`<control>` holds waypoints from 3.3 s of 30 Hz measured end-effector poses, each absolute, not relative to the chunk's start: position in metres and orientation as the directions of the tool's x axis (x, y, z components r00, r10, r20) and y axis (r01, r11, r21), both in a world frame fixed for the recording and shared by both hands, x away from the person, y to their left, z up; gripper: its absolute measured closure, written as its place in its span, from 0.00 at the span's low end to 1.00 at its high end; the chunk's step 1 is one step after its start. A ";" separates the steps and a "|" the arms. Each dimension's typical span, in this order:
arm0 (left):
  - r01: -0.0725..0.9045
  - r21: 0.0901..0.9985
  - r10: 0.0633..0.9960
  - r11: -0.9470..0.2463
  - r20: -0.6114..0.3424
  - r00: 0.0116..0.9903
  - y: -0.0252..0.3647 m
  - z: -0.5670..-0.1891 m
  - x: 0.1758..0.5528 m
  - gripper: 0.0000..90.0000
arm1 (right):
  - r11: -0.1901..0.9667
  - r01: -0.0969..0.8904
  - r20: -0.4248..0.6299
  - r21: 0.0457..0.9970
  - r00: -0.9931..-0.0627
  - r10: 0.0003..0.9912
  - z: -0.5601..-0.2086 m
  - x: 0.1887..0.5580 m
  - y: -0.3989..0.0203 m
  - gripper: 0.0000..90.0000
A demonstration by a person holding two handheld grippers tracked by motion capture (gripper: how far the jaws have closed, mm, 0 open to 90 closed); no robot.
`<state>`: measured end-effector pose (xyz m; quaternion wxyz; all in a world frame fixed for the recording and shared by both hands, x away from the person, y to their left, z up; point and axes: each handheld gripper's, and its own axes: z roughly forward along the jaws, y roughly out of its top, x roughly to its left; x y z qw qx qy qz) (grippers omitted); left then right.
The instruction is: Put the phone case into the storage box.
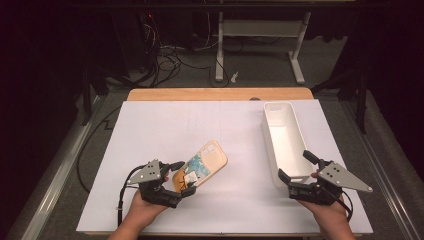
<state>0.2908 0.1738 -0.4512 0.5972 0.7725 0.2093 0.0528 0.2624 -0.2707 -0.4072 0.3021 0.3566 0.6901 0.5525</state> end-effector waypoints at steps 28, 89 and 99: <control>0.259 0.943 0.379 -0.209 -0.167 0.910 0.174 -0.438 0.298 0.13 | 0.171 0.145 -0.022 0.975 -0.695 0.719 -0.400 0.281 -0.199 0.00; 0.256 0.934 0.065 -0.251 -0.248 0.967 0.140 -0.447 0.306 0.13 | 0.095 0.152 0.097 0.984 -0.898 0.428 -0.408 0.266 -0.196 0.00; 0.252 0.930 0.032 -0.268 -0.253 0.967 0.137 -0.449 0.304 0.13 | 0.066 0.158 0.124 0.985 -0.925 0.360 -0.409 0.273 -0.191 0.00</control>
